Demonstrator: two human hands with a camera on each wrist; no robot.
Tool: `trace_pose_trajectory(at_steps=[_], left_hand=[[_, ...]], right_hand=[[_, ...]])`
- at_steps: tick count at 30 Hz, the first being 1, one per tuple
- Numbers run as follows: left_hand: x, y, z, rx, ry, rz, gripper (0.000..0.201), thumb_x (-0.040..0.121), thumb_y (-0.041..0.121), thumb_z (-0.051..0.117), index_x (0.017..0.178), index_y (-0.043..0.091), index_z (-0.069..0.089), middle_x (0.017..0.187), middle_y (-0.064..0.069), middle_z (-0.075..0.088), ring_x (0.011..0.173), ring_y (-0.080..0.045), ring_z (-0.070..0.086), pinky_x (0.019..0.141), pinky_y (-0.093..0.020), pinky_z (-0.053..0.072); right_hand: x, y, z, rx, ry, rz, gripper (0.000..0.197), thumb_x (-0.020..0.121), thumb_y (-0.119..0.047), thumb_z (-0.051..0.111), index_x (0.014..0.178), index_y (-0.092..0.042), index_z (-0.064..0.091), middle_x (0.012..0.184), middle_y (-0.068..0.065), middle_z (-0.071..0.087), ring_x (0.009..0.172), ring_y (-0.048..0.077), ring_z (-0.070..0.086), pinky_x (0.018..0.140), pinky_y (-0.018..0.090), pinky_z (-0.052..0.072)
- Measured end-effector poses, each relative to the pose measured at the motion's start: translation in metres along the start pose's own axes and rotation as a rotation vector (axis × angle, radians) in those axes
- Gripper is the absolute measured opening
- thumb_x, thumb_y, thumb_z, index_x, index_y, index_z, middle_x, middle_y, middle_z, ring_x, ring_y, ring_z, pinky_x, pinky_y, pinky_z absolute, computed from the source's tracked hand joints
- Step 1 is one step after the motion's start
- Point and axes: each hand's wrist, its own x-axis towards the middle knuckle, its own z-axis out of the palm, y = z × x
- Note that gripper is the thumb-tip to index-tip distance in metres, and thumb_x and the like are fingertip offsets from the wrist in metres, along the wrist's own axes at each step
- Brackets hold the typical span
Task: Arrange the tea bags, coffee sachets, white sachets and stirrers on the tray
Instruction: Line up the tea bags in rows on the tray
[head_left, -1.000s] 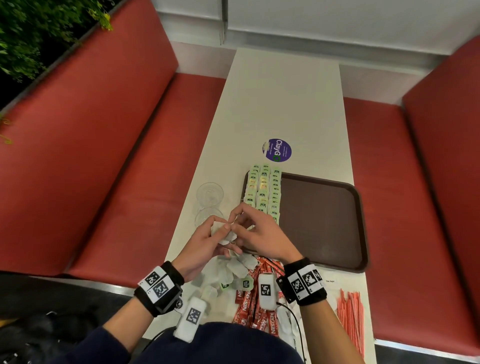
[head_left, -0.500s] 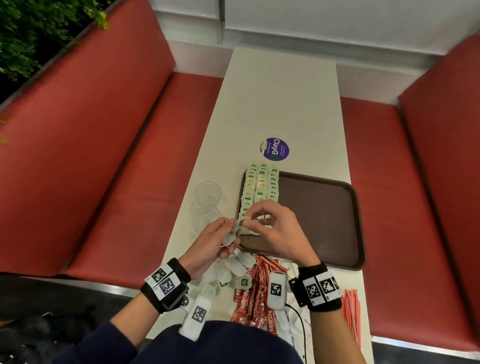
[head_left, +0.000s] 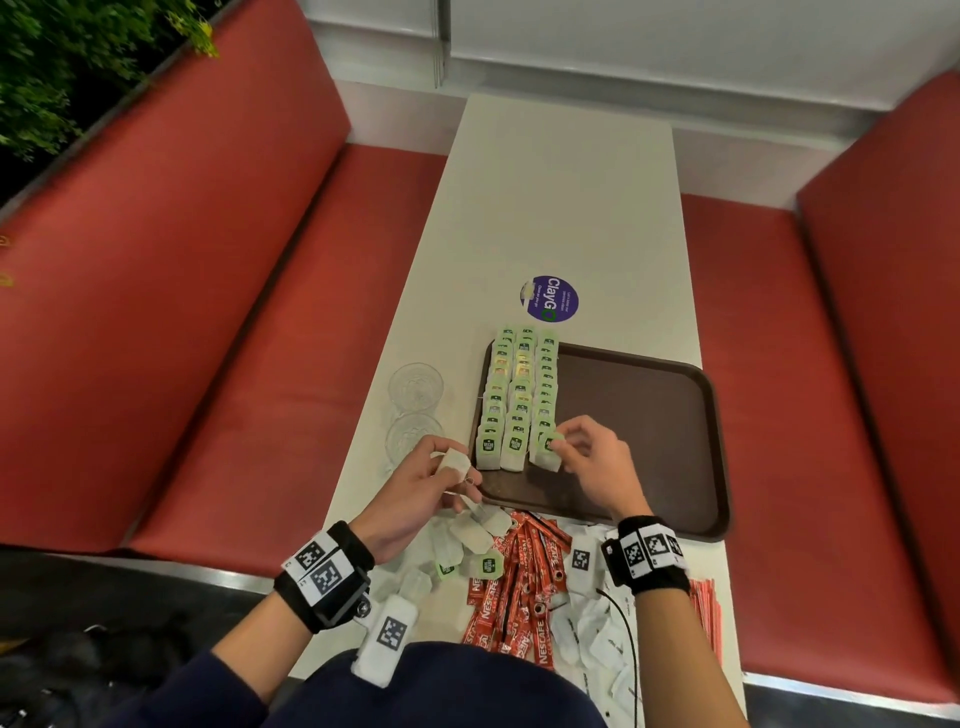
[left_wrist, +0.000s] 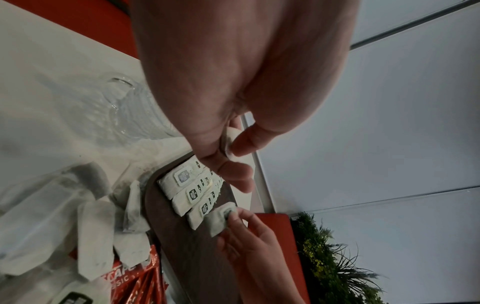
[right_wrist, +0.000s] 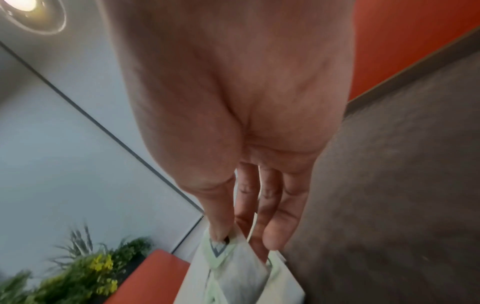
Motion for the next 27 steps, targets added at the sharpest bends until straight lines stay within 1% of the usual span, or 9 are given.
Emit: trace_pose_trajectory(at_steps=[4,9,12,14,17,20,22,25,27], left_hand=[[0.000,-0.001,-0.002,-0.024,0.004,0.017,0.018,0.113,0.004,0.049,0.129,-0.001,0.055,0.103,-0.019,0.075,0.088,-0.028,0.073,0.066,-0.029,0.052],[-0.002,0.001,-0.005,-0.025,0.028,0.034,0.013,0.112,0.008,0.054,0.123,0.001,0.057,0.108,-0.022,0.077,0.090,-0.030,0.075,0.067,-0.031,0.053],[-0.003,0.002,-0.007,-0.010,0.035,0.048,0.010,0.111,0.007,0.057,0.119,0.001,0.057,0.111,-0.023,0.077,0.092,-0.030,0.075,0.071,-0.034,0.054],[-0.003,0.003,-0.007,0.009,0.047,0.050,0.014,0.109,0.008,0.061,0.119,-0.002,0.058,0.113,-0.019,0.079,0.096,-0.029,0.075,0.078,-0.037,0.056],[-0.001,0.002,-0.009,0.048,0.084,0.066,0.015,0.104,0.011,0.070,0.115,0.002,0.068,0.113,-0.010,0.080,0.102,-0.024,0.073,0.086,-0.037,0.058],[0.003,0.002,-0.011,0.056,0.126,0.072,0.012,0.100,0.013,0.077,0.109,0.006,0.075,0.103,0.003,0.078,0.097,-0.018,0.068,0.084,-0.033,0.056],[0.004,0.003,-0.009,0.032,0.138,0.075,0.014,0.099,0.012,0.078,0.109,0.003,0.075,0.097,0.006,0.076,0.091,-0.014,0.065,0.079,-0.032,0.053],[0.006,0.007,-0.005,-0.123,0.108,0.039,0.020,0.094,0.011,0.080,0.108,-0.002,0.073,0.096,-0.003,0.071,0.083,-0.016,0.061,0.073,-0.026,0.054],[0.007,0.009,-0.004,-0.195,0.070,0.010,0.025,0.088,0.015,0.086,0.107,0.002,0.074,0.099,-0.012,0.065,0.081,-0.018,0.059,0.074,-0.025,0.056]], right_hand=[[0.009,0.015,0.019,-0.123,-0.044,0.024,0.007,0.102,-0.033,0.078,0.105,-0.029,0.073,0.095,-0.010,0.077,0.092,0.008,0.073,0.090,0.041,0.065],[0.012,0.014,0.029,-0.199,0.032,0.015,0.009,0.101,-0.032,0.078,0.105,-0.024,0.074,0.100,-0.004,0.069,0.091,0.009,0.067,0.084,0.027,0.050],[0.013,0.013,0.033,-0.221,0.084,0.026,0.011,0.100,-0.032,0.078,0.106,-0.027,0.071,0.101,-0.005,0.062,0.088,0.007,0.063,0.085,0.034,0.054],[0.009,0.010,0.036,-0.229,0.133,0.041,0.018,0.100,-0.032,0.078,0.113,-0.029,0.065,0.106,-0.007,0.055,0.089,0.009,0.061,0.086,0.038,0.056],[0.000,-0.009,0.036,-0.179,0.196,-0.029,0.022,0.101,-0.031,0.076,0.119,-0.031,0.062,0.108,-0.007,0.053,0.087,0.006,0.059,0.082,0.031,0.053],[-0.018,-0.046,0.032,-0.003,0.058,-0.166,0.023,0.099,-0.022,0.077,0.114,-0.037,0.066,0.102,-0.009,0.063,0.087,0.007,0.065,0.076,0.022,0.050],[-0.035,-0.072,0.029,0.117,-0.121,-0.248,0.033,0.095,-0.013,0.078,0.114,-0.037,0.067,0.106,-0.009,0.067,0.091,0.012,0.069,0.075,0.027,0.056],[-0.057,-0.101,0.032,0.177,-0.328,-0.350,0.038,0.093,-0.003,0.078,0.116,-0.031,0.064,0.116,-0.007,0.067,0.092,0.019,0.070,0.079,0.040,0.063],[-0.062,-0.108,0.038,0.155,-0.316,-0.390,0.036,0.094,-0.006,0.080,0.114,-0.031,0.064,0.116,-0.008,0.067,0.091,0.020,0.069,0.078,0.047,0.061]])
